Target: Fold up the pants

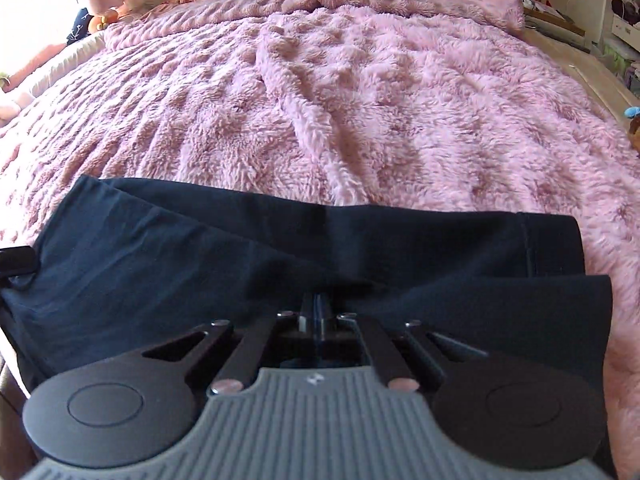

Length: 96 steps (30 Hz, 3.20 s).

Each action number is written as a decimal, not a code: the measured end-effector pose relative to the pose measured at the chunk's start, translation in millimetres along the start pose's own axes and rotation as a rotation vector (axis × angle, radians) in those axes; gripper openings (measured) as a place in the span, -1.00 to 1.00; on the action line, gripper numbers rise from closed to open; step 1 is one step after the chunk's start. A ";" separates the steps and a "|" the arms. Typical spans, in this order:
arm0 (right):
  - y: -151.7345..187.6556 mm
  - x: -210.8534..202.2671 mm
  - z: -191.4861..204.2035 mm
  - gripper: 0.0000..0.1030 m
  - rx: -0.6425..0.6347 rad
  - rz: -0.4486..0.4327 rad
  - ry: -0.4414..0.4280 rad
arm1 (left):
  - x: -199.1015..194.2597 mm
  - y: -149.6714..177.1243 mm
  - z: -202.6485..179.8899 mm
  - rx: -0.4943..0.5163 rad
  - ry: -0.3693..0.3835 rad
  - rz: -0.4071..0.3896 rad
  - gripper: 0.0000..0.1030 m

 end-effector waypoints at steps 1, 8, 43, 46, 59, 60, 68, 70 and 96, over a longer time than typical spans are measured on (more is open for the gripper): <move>-2.6 1.8 0.7 -1.00 -0.004 0.000 0.018 | -0.3 0.6 -0.7 0.006 -0.003 -0.001 0.17; -14.4 3.3 13.4 -1.00 -0.045 -0.027 0.170 | -1.8 0.8 0.2 -0.002 0.000 0.001 0.19; -1.0 -43.1 -39.4 -1.00 0.146 -0.145 0.348 | -9.0 -34.2 57.9 -0.157 -0.092 0.028 0.21; 3.4 -56.5 -36.6 -1.00 0.154 -0.177 0.339 | 6.4 -38.5 72.1 -0.230 0.084 0.134 0.25; 36.0 -51.9 -10.8 -0.94 0.054 -0.123 0.266 | 71.0 -56.0 101.6 -0.313 0.327 0.414 -0.56; 35.3 -51.2 -9.9 -0.94 0.058 -0.114 0.271 | 74.5 -57.0 103.4 -0.357 0.326 0.419 -0.69; 29.9 -50.0 -11.2 -0.94 0.091 -0.090 0.272 | 39.3 -71.9 58.5 -0.294 0.366 0.325 -0.82; 30.8 -50.2 -11.9 -0.94 0.091 -0.092 0.268 | 31.7 -77.8 39.6 -0.282 0.366 0.311 -0.82; 90.5 -105.5 -144.2 -0.91 0.556 -0.425 0.070 | 50.9 -49.4 -230.7 -0.171 -0.107 0.310 -0.82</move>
Point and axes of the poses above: each gripper's, at about its wrist camera, not at the fingertips, and x roughly the way its jaws point, z to its left, y to its underside, the point moved 2 cm from there along x, roughly the way its jaws point, and after that the axes turned 3 degrees about z, right-handed, at the moved point
